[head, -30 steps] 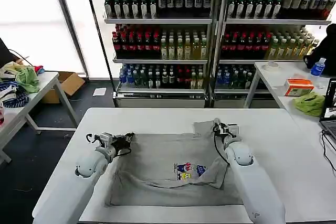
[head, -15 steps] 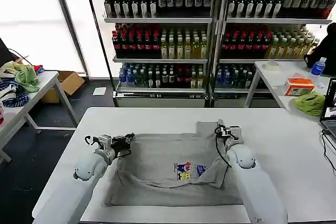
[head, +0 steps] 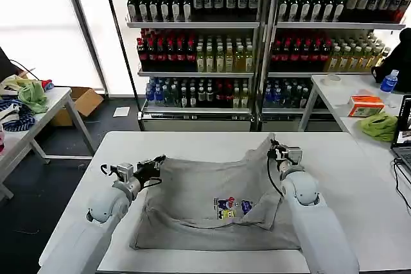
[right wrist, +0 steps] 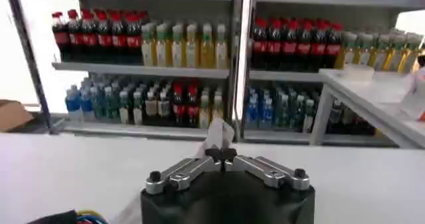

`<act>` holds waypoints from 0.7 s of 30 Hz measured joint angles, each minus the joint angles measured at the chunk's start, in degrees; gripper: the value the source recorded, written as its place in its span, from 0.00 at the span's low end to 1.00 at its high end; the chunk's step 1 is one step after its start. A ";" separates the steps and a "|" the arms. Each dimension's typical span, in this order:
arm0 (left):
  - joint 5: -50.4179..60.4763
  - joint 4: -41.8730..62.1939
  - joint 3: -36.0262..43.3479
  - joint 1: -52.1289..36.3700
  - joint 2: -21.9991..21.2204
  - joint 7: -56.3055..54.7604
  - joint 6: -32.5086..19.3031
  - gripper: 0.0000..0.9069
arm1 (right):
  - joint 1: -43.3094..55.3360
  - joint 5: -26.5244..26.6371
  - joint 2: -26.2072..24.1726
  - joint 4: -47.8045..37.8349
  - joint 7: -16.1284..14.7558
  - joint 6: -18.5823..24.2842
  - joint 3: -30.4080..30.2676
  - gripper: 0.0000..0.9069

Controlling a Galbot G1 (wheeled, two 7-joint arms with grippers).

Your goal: Fold and organize the clothes.

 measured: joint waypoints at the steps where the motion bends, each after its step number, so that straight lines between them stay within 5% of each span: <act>1: 0.05 -0.32 -0.20 0.28 0.06 -0.02 -0.12 0.00 | -0.29 0.10 -0.12 0.67 0.02 -0.05 0.15 0.00; 21: 0.46 -9.80 -6.55 9.93 2.86 0.91 -0.77 0.00 | -11.67 0.34 -2.43 16.58 1.33 -1.17 3.24 0.00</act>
